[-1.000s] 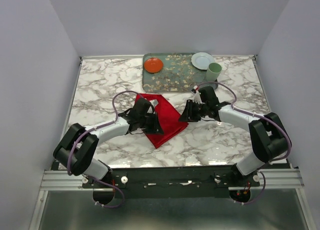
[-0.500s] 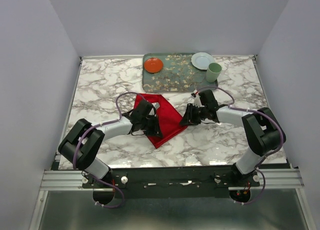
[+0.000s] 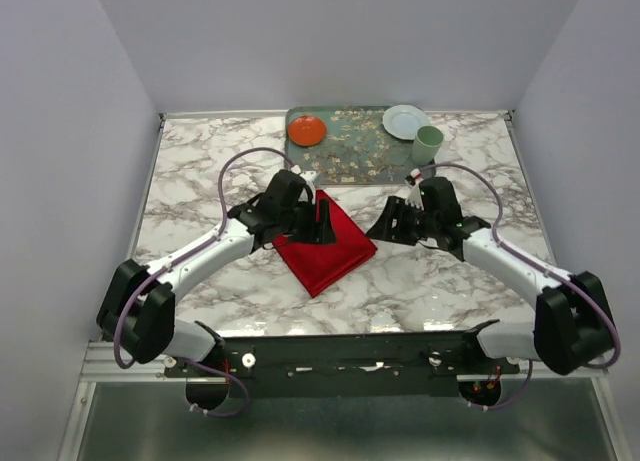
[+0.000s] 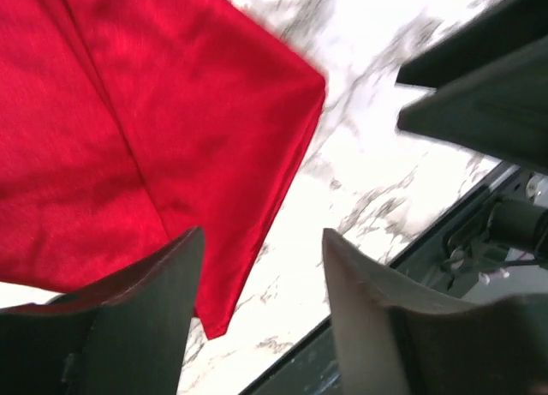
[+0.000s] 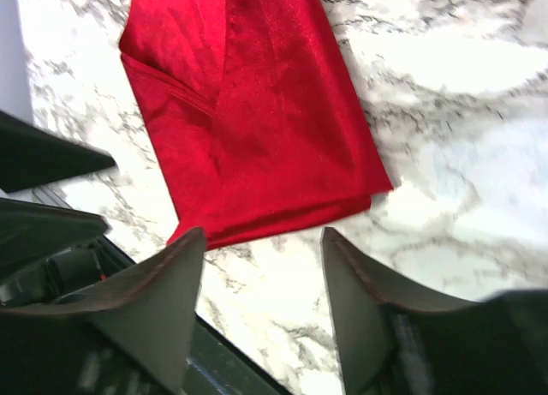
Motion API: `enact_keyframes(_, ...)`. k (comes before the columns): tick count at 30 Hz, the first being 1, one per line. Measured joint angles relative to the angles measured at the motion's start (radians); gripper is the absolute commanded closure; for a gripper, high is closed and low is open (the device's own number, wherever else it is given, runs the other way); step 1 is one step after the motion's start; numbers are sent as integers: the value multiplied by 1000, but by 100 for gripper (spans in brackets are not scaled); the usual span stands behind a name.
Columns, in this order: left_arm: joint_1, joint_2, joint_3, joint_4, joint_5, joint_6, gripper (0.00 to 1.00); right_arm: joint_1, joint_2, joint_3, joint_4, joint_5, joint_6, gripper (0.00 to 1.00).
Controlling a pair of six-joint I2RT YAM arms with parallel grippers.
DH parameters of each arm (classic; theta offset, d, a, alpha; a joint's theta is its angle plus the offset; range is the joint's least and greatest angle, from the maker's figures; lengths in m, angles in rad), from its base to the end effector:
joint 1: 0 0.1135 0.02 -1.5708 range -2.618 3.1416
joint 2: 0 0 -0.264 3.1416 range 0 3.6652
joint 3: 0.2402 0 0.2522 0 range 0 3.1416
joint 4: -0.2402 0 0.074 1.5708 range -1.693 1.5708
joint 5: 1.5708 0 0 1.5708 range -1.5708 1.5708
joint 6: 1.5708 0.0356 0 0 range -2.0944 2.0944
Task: Fold the napkin, place the utensils inside, and roll it up
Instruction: Fold the napkin, then roll the napkin with the utensil
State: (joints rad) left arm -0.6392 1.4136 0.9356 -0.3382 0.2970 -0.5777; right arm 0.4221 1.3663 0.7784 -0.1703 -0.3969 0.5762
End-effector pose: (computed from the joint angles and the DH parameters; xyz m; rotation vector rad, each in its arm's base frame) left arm 0.2328 -0.1860 0.2361 0.2288 2.5366 -0.8880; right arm 0.2508 0.1277 0.2126 -0.0227 2.4566 0.9362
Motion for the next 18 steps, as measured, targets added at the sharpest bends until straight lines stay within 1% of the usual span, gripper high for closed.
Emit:
enact_keyframes(2, -16, -26, 60, -29, -50, 53, 30, -9, -84, -34, -23, 29, 16, 27)
enact_keyframes(3, -29, -30, 81, -36, -87, 78, 32, -16, -110, -44, -50, 46, 21, 27)
enact_keyframes(4, -59, -32, 97, -41, -115, 100, 40, -34, -134, -49, -76, 56, 24, 26)
enact_keyframes(5, -87, -32, 109, -49, -157, 122, 43, -49, -149, -51, -98, 69, 26, 25)
enact_keyframes(6, -126, -30, 118, -57, -204, 148, 44, -83, -171, -55, -140, 88, 26, 25)
enact_keyframes(7, -188, -23, 124, -65, -276, 184, 45, -108, -188, -59, -164, 101, 26, 25)
enact_keyframes(11, -336, 29, 138, -98, -380, 286, 43, -196, -293, -100, -247, 142, 10, 24)
enact_keyframes(13, -373, 72, 155, -121, -410, 322, 44, -216, -363, -116, -287, 151, -8, 24)
enact_keyframes(15, -402, 137, 188, -145, -441, 352, 45, -219, -395, -120, -301, 153, -23, 23)
enact_keyframes(18, -418, 218, 225, -169, -470, 380, 40, -219, -403, -132, -299, 141, -40, 23)
